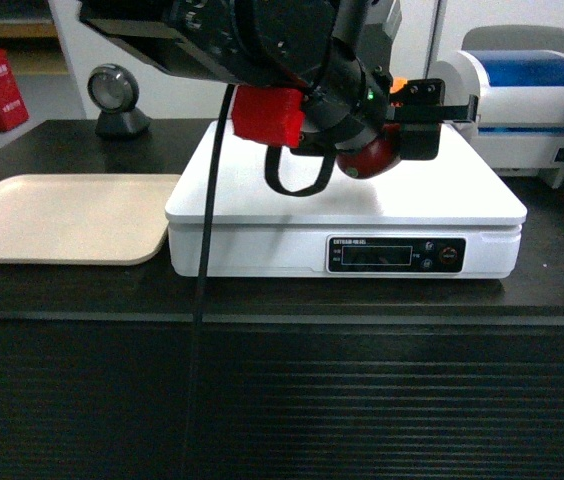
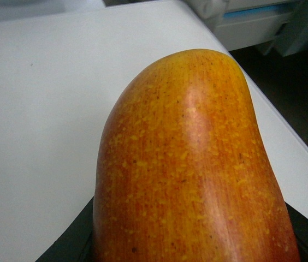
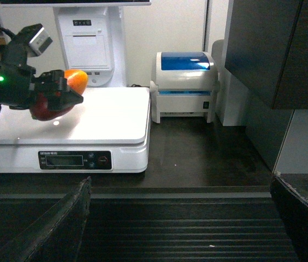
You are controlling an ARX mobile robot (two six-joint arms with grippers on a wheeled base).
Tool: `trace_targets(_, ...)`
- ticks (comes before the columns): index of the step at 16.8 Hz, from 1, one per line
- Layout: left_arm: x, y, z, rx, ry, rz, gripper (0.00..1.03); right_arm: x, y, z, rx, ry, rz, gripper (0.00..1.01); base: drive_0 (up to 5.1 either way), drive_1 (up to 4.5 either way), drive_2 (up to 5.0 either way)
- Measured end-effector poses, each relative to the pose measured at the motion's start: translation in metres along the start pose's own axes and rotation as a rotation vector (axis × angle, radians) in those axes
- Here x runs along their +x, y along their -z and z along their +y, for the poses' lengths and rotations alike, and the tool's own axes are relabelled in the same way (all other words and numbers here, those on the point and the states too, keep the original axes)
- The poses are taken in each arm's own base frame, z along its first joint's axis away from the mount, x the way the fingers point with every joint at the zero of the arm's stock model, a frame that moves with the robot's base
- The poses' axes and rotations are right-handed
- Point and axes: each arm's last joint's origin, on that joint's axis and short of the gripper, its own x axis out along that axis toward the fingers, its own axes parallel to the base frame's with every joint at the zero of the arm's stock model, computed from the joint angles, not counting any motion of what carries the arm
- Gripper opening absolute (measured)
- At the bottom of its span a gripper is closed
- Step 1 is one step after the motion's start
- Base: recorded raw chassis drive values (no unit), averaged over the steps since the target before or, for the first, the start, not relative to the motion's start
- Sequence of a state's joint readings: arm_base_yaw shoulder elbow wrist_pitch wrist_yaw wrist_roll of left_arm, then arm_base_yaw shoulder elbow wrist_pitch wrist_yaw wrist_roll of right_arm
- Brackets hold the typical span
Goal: Place dark red mango on scale at checkout
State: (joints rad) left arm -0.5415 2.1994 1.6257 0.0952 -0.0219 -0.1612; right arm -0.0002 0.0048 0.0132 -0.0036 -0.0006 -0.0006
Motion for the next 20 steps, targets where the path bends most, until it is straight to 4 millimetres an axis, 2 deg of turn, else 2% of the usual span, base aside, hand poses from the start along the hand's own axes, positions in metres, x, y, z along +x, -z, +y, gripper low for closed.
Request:
trace_targets(3, 0.029, -0.006, -0.003, -0.105, -0.103, 0.066, 0.59, 0.000, 0.000, 0.000, 0.000, 0.000, 0.000, 0.98, 0.0, 0.00, 0.0)
trace_targets(6, 0.044, -0.011, -0.001, -0.155, -0.203, 0.094, 0.59, 0.000, 0.000, 0.000, 0.000, 0.000, 0.000, 0.98, 0.0, 0.00, 0.0)
trace_targets(10, 0.049, -0.019, -0.002, -0.148, -0.297, 0.098, 0.59, 0.000, 0.000, 0.000, 0.000, 0.000, 0.000, 0.98, 0.0, 0.00, 0.0)
trace_targets(13, 0.052, -0.016, -0.001, -0.136, -0.329, 0.129, 0.59, 0.000, 0.000, 0.000, 0.000, 0.000, 0.000, 0.98, 0.0, 0.00, 0.0)
trace_targets(17, 0.055, -0.011, 0.002, -0.099, -0.351, 0.154, 0.99, 0.000, 0.000, 0.000, 0.000, 0.000, 0.000, 0.98, 0.0, 0.00, 0.0)
trace_targets(20, 0.056, -0.016, 0.001, -0.096, -0.334, 0.095, 0.98, 0.000, 0.000, 0.000, 0.000, 0.000, 0.000, 0.98, 0.0, 0.00, 0.0)
